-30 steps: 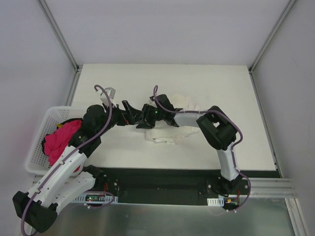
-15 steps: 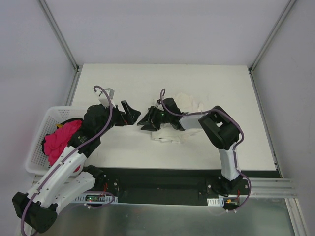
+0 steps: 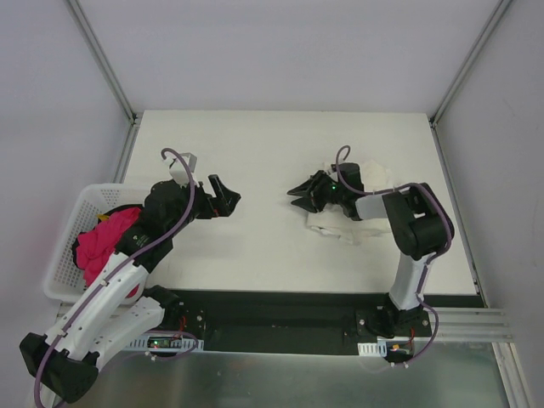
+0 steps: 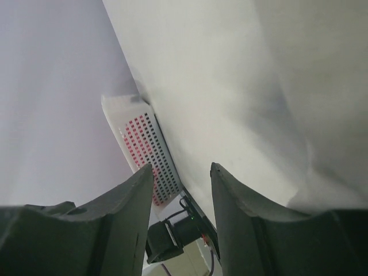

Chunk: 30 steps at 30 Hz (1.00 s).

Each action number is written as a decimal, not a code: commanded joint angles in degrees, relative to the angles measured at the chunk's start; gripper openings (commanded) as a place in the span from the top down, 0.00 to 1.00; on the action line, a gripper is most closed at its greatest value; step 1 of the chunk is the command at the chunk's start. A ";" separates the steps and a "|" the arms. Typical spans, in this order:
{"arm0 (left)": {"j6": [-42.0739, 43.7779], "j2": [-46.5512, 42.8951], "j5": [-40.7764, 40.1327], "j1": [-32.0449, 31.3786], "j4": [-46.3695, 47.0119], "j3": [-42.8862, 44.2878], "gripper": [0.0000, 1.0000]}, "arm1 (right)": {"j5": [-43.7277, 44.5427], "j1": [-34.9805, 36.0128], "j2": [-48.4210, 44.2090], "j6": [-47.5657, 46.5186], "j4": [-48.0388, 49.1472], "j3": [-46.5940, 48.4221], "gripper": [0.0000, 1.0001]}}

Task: Fold and stack the t-shirts
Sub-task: Put the neatly folded tshirt into the corner of the board with the right arm

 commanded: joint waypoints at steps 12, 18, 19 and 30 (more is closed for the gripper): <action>2.10 2.79 -0.38 -0.33 0.24 2.66 0.02 | 2.30 -21.23 -12.49 -3.74 -3.26 -14.11 0.52; 2.54 3.14 0.32 -0.33 0.16 3.09 0.02 | 2.30 -27.82 -19.07 -4.62 -3.79 -20.52 0.52; 2.54 3.49 0.50 -0.33 0.16 3.27 0.02 | 2.13 -28.70 -20.05 -4.97 -4.83 -21.14 0.52; 0.78 5.78 4.46 -0.33 1.03 4.32 0.02 | 0.72 -39.43 -33.59 -12.71 -16.43 -26.24 0.50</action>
